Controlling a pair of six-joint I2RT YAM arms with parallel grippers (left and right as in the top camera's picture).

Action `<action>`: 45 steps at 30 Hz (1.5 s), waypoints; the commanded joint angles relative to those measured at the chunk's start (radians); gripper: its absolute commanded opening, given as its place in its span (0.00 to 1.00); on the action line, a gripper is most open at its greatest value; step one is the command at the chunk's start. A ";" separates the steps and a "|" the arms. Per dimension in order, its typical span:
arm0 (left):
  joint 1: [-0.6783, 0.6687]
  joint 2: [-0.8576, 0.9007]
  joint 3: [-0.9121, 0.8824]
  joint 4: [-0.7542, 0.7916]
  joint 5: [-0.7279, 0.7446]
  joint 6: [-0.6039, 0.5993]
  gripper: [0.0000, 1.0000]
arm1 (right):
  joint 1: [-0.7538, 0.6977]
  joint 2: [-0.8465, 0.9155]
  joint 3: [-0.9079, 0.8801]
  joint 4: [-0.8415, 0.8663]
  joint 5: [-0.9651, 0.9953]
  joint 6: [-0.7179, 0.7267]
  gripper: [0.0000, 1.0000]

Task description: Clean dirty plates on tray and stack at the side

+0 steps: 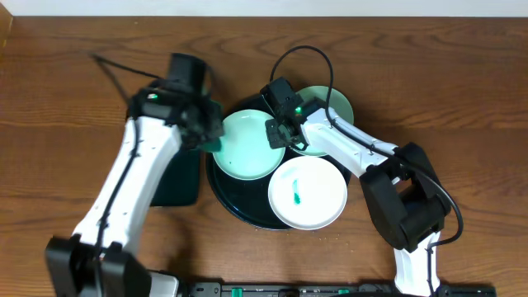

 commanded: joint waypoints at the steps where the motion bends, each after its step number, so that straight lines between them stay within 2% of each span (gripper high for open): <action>1: -0.045 0.084 -0.021 0.013 -0.003 -0.045 0.07 | 0.010 -0.011 -0.015 -0.006 0.010 0.009 0.01; 4: -0.049 0.137 -0.021 0.013 -0.002 -0.081 0.07 | 0.010 -0.011 -0.015 -0.010 0.010 0.009 0.01; 12: -0.063 0.234 -0.021 0.089 0.041 -0.080 0.07 | 0.010 -0.011 -0.015 -0.008 0.009 0.009 0.01; 25: -0.087 0.257 -0.093 0.167 0.031 -0.047 0.07 | 0.010 -0.011 -0.015 -0.013 0.010 0.008 0.01; 36: -0.087 0.257 -0.224 0.368 0.031 -0.027 0.07 | 0.010 -0.011 -0.015 -0.011 0.010 0.009 0.01; 45: -0.086 0.256 -0.232 0.531 0.021 -0.027 0.07 | 0.010 -0.011 -0.015 -0.011 0.010 0.008 0.01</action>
